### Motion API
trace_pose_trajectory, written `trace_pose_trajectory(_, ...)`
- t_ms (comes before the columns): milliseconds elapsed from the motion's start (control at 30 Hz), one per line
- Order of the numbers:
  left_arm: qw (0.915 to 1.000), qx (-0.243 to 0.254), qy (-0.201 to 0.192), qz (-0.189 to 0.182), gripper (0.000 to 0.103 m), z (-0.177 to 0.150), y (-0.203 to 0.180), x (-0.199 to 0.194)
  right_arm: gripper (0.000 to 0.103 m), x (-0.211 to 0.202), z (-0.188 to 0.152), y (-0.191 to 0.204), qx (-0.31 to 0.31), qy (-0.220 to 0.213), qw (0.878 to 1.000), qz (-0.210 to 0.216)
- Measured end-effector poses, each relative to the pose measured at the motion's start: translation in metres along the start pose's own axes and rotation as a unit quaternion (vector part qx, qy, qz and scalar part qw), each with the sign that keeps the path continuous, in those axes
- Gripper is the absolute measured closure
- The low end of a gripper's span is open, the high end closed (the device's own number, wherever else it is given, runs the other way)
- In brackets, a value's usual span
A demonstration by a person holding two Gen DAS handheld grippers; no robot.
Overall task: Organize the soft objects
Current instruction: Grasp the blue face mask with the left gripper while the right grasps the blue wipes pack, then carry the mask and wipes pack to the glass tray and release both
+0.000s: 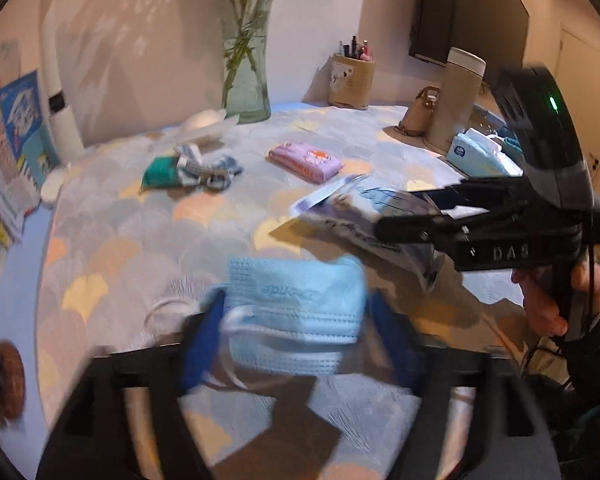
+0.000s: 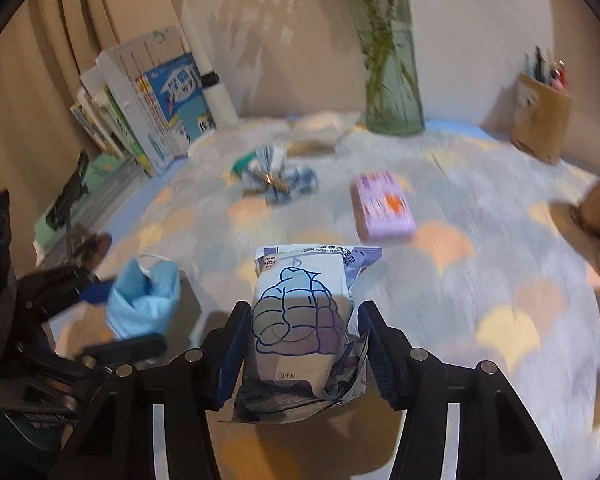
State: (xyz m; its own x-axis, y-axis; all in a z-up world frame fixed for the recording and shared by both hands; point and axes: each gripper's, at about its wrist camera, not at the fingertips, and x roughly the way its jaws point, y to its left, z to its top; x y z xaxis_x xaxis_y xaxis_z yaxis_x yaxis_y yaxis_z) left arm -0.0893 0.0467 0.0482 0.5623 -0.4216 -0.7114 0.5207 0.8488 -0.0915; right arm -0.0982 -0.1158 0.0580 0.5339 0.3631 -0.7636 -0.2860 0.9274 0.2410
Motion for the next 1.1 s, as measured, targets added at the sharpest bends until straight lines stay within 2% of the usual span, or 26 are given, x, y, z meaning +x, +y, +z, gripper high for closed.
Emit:
trace_pose_trajectory(33,1.0000,-0.009,-0.003,0.000,0.019,-0.004,0.001,-0.002,0.048,-0.003,-0.007,0.001,-0.006,0.001,1.000,-0.009)
trace_pose_trajectory(133,0.9987,-0.051,0.008,0.003,0.019,-0.017,0.011,-0.001,0.036,-0.004,-0.019,0.001,-0.019,0.011,0.999,-0.029)
trace_pose_trajectory(233,0.9948,-0.099,0.020,-0.007,0.019,-0.029,0.022,0.000,0.026,-0.002,-0.029,-0.002,-0.015,0.020,0.999,-0.024)
trace_pose_trajectory(267,0.9933,-0.113,0.024,-0.008,0.019,-0.032,0.023,0.000,0.018,0.001,-0.032,-0.004,-0.014,0.017,0.999,-0.023)
trace_pose_trajectory(333,0.9896,-0.139,0.036,-0.011,0.019,-0.034,0.024,0.005,0.016,0.006,-0.033,-0.011,0.000,0.026,1.000,-0.017)
trace_pose_trajectory(467,0.9812,-0.171,0.038,-0.081,0.019,-0.028,0.015,0.015,0.016,0.006,-0.031,-0.020,0.023,0.026,0.999,0.000)
trace_pose_trajectory(500,0.9804,-0.172,0.038,-0.089,0.019,-0.025,0.011,0.019,0.016,0.006,-0.032,-0.022,0.027,0.024,0.999,0.004)
trace_pose_trajectory(533,0.9812,-0.169,0.040,-0.084,0.019,-0.022,0.006,0.023,0.016,0.006,-0.032,-0.022,0.028,0.024,0.999,0.005)
trace_pose_trajectory(600,0.9851,-0.159,0.051,-0.042,0.020,-0.016,-0.002,0.037,0.013,0.007,-0.032,-0.020,0.024,0.026,0.999,0.006)
trace_pose_trajectory(633,0.9877,-0.150,0.041,-0.020,0.020,-0.014,-0.006,0.040,0.012,0.007,-0.033,-0.019,0.022,0.026,0.999,0.005)
trace_pose_trajectory(700,0.9893,-0.141,0.036,0.002,0.022,-0.013,-0.012,0.043,0.012,0.008,-0.033,-0.016,0.016,0.026,1.000,-0.005)
trace_pose_trajectory(767,0.9897,-0.139,0.028,0.021,0.027,-0.014,-0.015,0.043,0.013,0.009,-0.035,-0.012,0.010,0.026,0.999,-0.026)
trace_pose_trajectory(833,0.9891,-0.136,0.020,0.054,0.054,-0.017,-0.014,0.039,0.013,0.010,-0.035,-0.009,0.003,0.028,0.999,-0.046)
trace_pose_trajectory(867,0.9886,-0.137,0.019,0.058,0.058,-0.020,-0.009,0.036,0.013,0.011,-0.035,-0.007,-0.002,0.029,0.998,-0.049)
trace_pose_trajectory(933,0.9867,-0.156,0.016,0.042,0.078,-0.022,0.001,0.030,0.013,0.010,-0.035,-0.008,-0.003,0.026,0.998,-0.054)
trace_pose_trajectory(1000,0.9841,-0.175,0.018,0.024,0.085,-0.024,0.009,0.024,0.013,0.003,-0.034,-0.011,0.009,0.006,0.997,-0.073)
trace_pose_trajectory(1067,0.9851,-0.168,0.014,0.034,0.086,-0.022,0.009,0.019,0.013,-0.009,-0.033,-0.013,0.021,-0.030,0.995,-0.092)
trace_pose_trajectory(1100,0.9858,-0.164,0.012,0.034,0.086,-0.020,0.008,0.018,0.013,-0.013,-0.032,-0.012,0.020,-0.043,0.995,-0.086)
